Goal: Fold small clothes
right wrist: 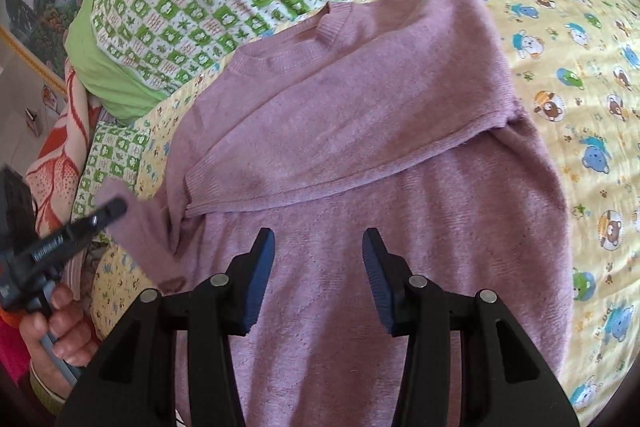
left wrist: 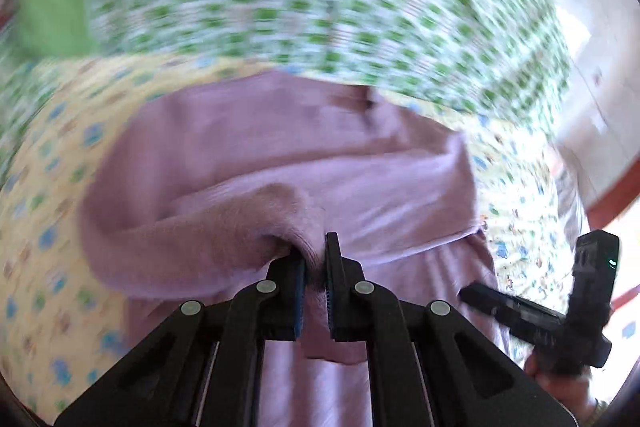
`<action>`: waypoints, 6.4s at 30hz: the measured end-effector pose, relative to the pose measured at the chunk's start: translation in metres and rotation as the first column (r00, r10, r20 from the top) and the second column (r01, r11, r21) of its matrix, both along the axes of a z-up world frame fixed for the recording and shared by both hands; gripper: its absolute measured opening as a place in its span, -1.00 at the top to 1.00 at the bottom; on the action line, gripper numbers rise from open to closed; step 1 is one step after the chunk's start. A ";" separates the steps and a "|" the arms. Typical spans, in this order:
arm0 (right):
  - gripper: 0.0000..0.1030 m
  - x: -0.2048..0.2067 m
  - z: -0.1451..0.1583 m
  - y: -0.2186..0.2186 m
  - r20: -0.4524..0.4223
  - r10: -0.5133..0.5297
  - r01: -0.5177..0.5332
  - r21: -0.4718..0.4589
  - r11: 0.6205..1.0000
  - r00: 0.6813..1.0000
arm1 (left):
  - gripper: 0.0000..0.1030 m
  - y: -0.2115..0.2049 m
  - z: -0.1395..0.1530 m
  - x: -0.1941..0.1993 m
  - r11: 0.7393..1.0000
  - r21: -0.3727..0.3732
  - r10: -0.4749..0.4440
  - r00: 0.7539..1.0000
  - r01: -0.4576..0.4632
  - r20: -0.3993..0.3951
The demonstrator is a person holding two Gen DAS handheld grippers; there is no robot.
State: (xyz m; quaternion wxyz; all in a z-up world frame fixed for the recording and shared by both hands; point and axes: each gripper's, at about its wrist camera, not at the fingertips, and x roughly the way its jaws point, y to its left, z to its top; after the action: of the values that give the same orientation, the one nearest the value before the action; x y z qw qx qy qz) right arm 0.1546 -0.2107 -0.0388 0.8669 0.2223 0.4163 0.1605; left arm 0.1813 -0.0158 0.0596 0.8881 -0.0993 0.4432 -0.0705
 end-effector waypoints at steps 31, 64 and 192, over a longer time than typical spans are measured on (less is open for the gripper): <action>0.00 0.056 -0.024 0.117 0.044 0.376 -0.312 -0.472 0.824 0.926 | -0.22 0.091 -0.110 -0.029 0.959 0.227 0.212 0.960 -0.168 -0.185; 0.91 0.115 0.016 -0.082 -0.002 -0.024 0.024 -0.042 0.999 1.000 | -0.15 0.173 -0.129 0.006 0.819 0.157 0.570 0.813 -0.552 -0.115; -0.19 -0.102 -0.026 -0.092 -0.006 -0.054 0.052 -0.151 0.987 0.999 | -0.38 0.118 -0.132 -0.209 0.969 0.039 0.245 0.917 -0.245 -0.316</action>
State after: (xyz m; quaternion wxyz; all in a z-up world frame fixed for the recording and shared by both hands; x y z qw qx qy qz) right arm 0.0528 -0.3023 -0.0650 0.8831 0.1677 0.4256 0.1043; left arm -0.0278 0.1018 -0.0725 0.8066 -0.1645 0.5648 0.0579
